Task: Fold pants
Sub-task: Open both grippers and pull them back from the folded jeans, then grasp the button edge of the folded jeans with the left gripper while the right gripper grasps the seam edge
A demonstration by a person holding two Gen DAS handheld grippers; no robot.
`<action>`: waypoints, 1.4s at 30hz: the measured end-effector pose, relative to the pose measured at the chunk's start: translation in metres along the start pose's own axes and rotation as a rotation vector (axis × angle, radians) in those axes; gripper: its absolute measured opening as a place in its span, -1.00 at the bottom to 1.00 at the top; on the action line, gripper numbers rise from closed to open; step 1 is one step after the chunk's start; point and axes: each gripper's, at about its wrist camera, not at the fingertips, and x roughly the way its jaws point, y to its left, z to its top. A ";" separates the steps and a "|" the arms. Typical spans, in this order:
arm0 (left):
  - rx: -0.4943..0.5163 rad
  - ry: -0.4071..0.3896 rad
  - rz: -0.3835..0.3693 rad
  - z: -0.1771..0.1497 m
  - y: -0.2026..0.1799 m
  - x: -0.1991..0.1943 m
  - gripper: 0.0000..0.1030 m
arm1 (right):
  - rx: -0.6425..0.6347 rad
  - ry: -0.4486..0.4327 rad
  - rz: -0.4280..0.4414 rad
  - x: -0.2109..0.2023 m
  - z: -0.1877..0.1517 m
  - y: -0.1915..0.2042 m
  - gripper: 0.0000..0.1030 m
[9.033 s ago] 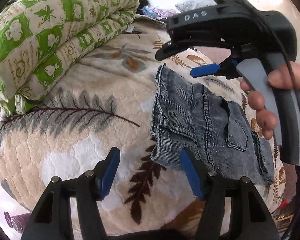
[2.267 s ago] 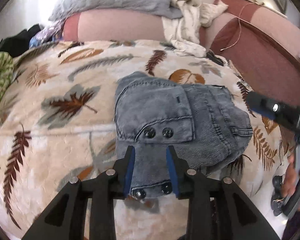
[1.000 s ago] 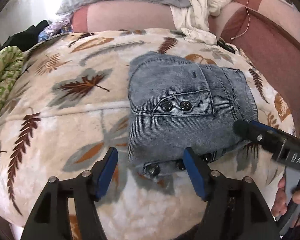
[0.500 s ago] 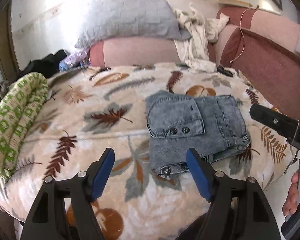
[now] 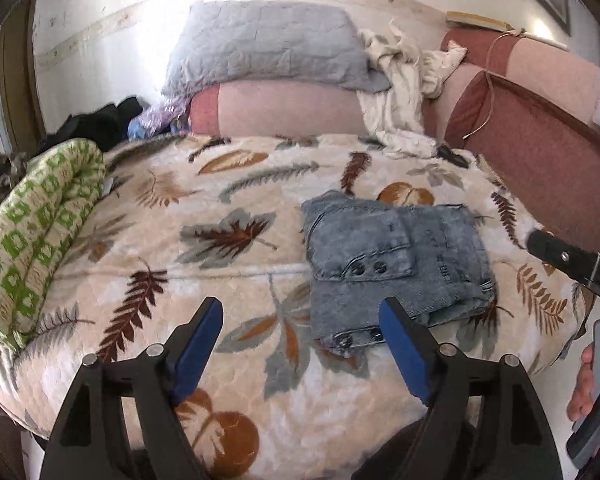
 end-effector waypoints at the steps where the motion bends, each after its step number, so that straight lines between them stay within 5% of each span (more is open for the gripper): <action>1: -0.009 0.011 0.007 -0.001 0.004 0.004 0.57 | 0.019 0.019 0.002 0.004 -0.002 -0.009 1.00; 18: -0.163 0.158 -0.025 0.009 0.056 0.060 0.57 | 0.216 0.130 0.054 0.047 -0.012 -0.081 1.00; 42: -0.101 0.248 -0.215 0.043 0.011 0.140 0.57 | 0.292 0.226 0.109 0.113 0.008 -0.102 1.00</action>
